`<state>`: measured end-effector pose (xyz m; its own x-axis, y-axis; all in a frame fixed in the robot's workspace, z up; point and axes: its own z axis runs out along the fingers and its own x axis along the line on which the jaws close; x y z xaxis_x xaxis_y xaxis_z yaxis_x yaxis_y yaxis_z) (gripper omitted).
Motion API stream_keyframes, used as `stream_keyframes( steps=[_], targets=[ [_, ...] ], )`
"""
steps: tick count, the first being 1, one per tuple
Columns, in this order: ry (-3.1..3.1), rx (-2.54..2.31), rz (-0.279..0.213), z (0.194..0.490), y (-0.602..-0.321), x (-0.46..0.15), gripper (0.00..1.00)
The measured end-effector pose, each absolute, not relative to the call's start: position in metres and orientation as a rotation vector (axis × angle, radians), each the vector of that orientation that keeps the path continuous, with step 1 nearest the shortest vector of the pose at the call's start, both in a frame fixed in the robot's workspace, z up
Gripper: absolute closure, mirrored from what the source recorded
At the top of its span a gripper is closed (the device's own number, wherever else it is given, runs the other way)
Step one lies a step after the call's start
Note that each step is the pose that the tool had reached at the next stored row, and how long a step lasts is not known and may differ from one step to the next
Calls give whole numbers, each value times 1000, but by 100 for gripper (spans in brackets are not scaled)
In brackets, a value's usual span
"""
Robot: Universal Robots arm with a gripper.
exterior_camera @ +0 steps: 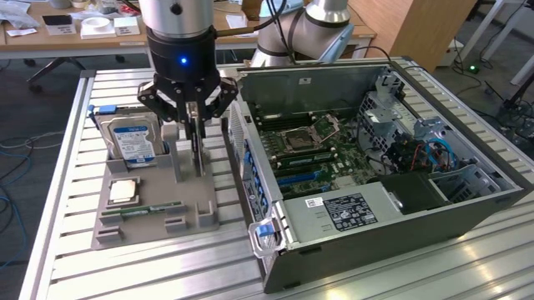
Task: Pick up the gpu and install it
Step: 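Pick up the gpu and move the gpu toward the slot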
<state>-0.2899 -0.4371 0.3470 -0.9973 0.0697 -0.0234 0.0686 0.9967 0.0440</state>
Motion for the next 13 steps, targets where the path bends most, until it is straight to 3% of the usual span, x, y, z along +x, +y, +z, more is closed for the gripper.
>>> stream_keyframes(
  steps=[13],
  targets=[
    [3114,108,67,369,-437,-290,74]
  ],
)
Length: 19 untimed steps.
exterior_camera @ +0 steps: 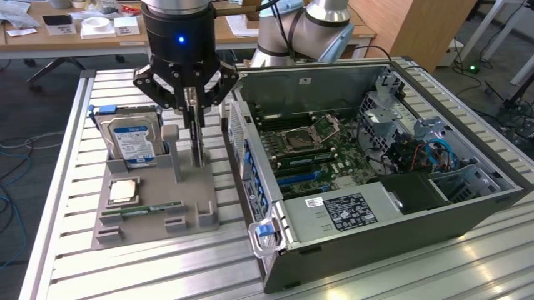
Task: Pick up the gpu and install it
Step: 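Pick up the gpu and move the gpu toward the slot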
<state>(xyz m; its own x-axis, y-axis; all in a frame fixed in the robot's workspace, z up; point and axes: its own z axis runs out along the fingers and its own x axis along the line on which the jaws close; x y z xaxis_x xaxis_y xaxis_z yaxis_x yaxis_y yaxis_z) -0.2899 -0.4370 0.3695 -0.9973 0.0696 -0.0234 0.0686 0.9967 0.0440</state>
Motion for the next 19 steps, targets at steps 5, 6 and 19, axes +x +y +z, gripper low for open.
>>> stream_keyframes(
  steps=[5,6,19],
  targets=[
    [3114,108,67,378,-437,-290,74],
    [3114,108,67,380,-437,-290,74],
    [3114,108,67,403,-437,-290,74]
  ],
)
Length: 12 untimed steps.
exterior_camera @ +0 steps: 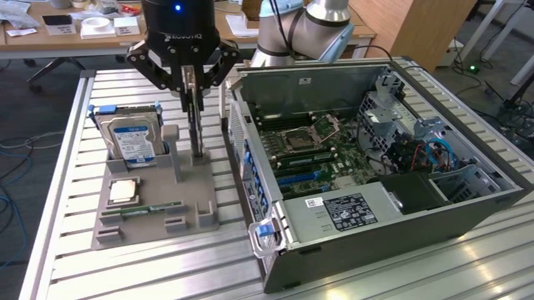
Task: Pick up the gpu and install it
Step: 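Pick up the gpu and move the gpu toward the slot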
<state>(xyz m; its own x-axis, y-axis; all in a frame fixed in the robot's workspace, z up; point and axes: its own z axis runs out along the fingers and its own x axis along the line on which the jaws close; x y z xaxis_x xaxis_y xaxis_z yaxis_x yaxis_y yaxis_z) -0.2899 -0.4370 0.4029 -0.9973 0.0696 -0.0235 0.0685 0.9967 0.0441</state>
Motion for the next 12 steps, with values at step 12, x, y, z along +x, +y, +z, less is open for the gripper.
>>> stream_keyframes(
  steps=[12],
  targets=[
    [3114,108,67,418,-437,-290,74]
  ],
)
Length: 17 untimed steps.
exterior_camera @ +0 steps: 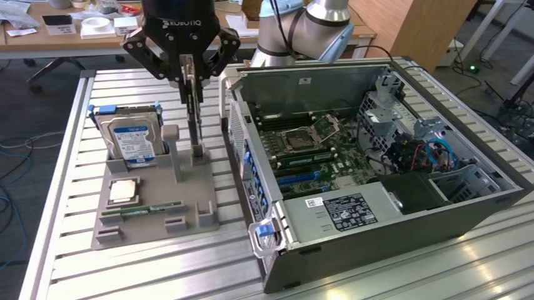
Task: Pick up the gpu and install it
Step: 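Pick up the gpu and move the gpu toward the slot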
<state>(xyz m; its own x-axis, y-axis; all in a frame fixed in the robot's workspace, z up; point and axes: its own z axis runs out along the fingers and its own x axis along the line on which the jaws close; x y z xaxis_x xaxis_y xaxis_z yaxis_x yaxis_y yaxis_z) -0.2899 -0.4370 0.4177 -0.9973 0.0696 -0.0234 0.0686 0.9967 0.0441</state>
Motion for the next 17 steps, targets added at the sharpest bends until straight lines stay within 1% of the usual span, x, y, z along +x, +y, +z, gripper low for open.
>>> stream_keyframes(
  steps=[4,17],
  targets=[
    [3114,108,67,422,-437,-290,74],
    [3114,108,67,424,-437,-290,74]
  ],
)
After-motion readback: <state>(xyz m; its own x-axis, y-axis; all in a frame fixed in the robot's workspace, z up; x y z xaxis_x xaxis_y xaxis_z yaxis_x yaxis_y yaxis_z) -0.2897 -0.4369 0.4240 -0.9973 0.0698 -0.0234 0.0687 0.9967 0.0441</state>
